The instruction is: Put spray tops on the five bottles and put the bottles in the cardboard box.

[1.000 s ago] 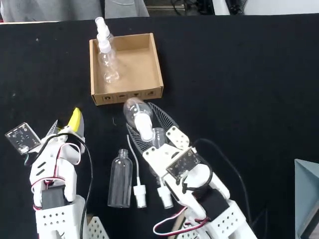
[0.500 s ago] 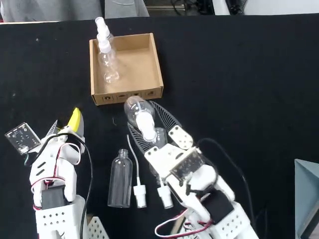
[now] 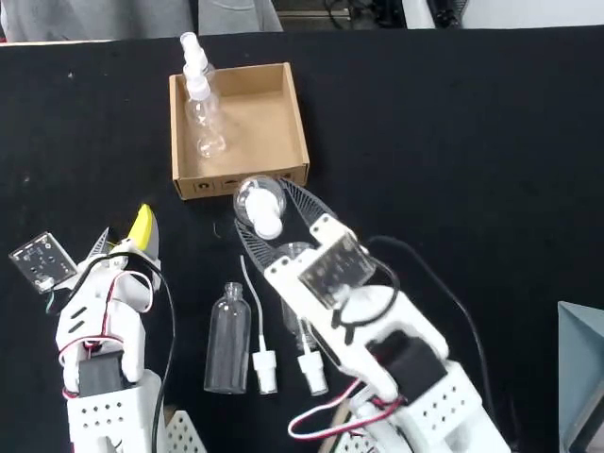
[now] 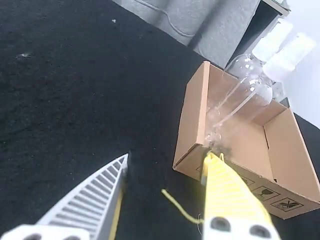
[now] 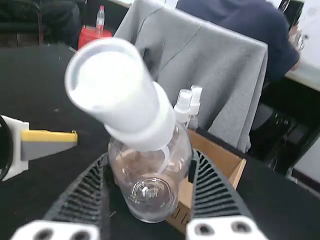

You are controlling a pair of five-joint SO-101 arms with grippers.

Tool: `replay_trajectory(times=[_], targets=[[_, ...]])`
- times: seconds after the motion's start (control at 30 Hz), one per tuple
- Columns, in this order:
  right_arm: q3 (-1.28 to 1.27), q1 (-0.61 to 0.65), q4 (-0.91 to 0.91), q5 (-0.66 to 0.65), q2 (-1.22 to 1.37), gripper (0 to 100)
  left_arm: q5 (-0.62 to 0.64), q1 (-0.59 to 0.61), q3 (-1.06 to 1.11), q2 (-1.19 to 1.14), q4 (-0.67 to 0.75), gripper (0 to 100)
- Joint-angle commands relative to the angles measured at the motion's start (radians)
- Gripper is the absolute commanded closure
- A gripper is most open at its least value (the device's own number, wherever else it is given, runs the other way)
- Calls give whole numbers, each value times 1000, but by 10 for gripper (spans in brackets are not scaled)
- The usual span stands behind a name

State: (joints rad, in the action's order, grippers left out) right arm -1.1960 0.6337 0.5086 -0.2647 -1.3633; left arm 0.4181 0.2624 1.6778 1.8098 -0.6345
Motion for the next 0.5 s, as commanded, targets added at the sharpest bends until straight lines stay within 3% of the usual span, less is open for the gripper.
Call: replay_trajectory(times=[0.0,0.47], targets=[[120,-35,2,31,91,945,-9,8,24,11,21,776],[363,-35,2,57,440,945,-9,7,24,11,21,776]])
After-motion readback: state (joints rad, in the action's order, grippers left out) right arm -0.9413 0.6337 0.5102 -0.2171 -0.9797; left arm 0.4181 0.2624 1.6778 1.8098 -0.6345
